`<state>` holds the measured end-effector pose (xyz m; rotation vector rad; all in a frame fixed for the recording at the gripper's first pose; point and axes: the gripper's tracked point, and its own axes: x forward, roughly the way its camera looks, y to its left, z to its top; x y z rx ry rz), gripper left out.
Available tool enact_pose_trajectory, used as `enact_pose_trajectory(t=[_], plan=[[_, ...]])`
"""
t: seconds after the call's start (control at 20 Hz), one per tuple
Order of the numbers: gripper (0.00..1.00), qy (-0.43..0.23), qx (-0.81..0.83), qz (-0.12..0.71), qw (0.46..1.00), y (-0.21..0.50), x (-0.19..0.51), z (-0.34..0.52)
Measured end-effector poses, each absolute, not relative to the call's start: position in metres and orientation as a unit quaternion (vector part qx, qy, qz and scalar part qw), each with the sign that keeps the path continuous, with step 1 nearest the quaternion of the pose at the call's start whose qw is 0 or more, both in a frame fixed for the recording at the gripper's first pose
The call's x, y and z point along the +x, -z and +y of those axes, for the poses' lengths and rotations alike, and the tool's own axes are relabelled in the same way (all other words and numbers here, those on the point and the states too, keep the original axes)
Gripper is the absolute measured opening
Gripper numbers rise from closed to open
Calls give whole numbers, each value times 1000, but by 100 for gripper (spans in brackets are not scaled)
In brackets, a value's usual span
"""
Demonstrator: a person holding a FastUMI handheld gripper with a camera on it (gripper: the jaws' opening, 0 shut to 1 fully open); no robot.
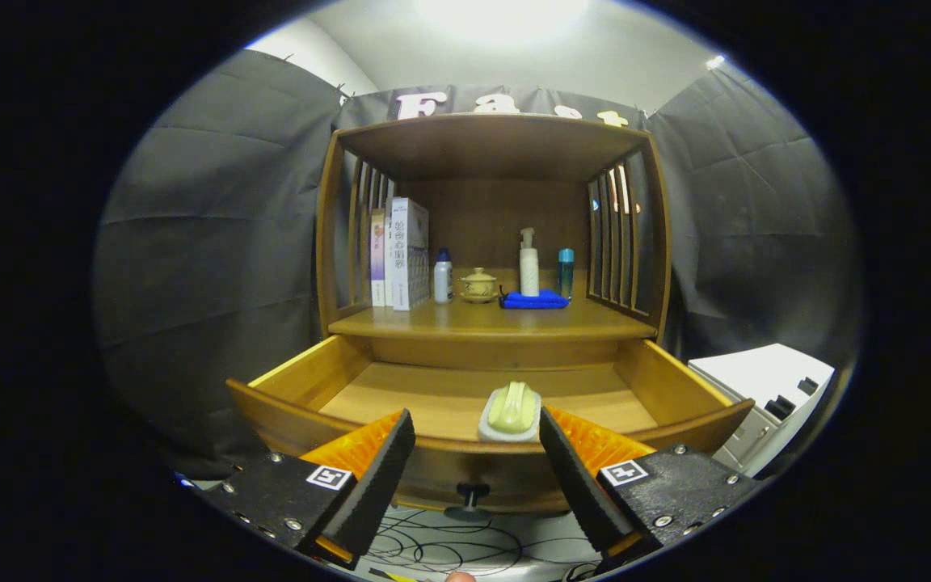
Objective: Pull open the drawer, take out the items inside it, and place them on the countertop above the cabinet.
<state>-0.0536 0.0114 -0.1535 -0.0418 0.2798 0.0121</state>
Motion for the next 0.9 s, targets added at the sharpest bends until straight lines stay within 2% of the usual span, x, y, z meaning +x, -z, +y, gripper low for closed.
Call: enact_pose_trajectory(t=[0.45, 0.9], plan=[[96, 41, 23, 209, 977, 125, 40, -6], [96, 87, 7, 345, 934, 185, 83, -29]])
